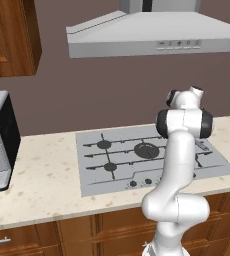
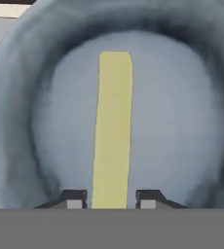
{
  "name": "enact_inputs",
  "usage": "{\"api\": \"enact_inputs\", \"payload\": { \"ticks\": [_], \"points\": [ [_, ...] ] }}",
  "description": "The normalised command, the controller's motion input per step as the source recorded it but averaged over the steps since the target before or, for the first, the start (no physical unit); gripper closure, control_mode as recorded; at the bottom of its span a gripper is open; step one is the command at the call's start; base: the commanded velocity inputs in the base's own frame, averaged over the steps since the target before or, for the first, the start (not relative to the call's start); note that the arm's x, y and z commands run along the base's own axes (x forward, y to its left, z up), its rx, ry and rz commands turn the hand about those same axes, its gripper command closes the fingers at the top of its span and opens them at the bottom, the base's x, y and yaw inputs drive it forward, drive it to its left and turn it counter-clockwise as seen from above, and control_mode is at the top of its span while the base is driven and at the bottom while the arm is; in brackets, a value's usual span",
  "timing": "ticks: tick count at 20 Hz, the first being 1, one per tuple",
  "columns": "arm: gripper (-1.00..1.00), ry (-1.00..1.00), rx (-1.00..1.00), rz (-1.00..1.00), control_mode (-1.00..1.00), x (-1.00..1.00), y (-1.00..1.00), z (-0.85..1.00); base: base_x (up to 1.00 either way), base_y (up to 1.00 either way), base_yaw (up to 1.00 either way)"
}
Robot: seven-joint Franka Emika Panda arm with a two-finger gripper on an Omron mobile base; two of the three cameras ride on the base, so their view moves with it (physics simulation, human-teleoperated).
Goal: Pick up the butter stick and place it in the pan. Then turn on the burner for the pan.
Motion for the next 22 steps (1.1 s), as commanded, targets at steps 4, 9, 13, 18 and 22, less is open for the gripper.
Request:
{"api": "enact_inputs", "payload": {
  "ticks": [4,9,13,18,22],
  "points": [
    [-1.0,0.0,0.0,0.0,-1.0,0.0,0.0,0.0,0.0,0.0,0.0],
    [-1.0,0.0,0.0,0.0,-1.0,-0.09,0.0,0.06,0.0,0.0,0.0],
    [-1.0,0.0,0.0,0.0,-1.0,-0.42,0.0,0.23,0.0,0.0,0.0],
    [-1.0,0.0,0.0,-0.03,-1.0,-0.73,0.01,0.24,0.0,0.0,0.0],
    [-1.0,0.0,-0.03,-0.03,-1.0,-0.87,0.23,0.15,0.0,0.0,0.0]
  ]
}}
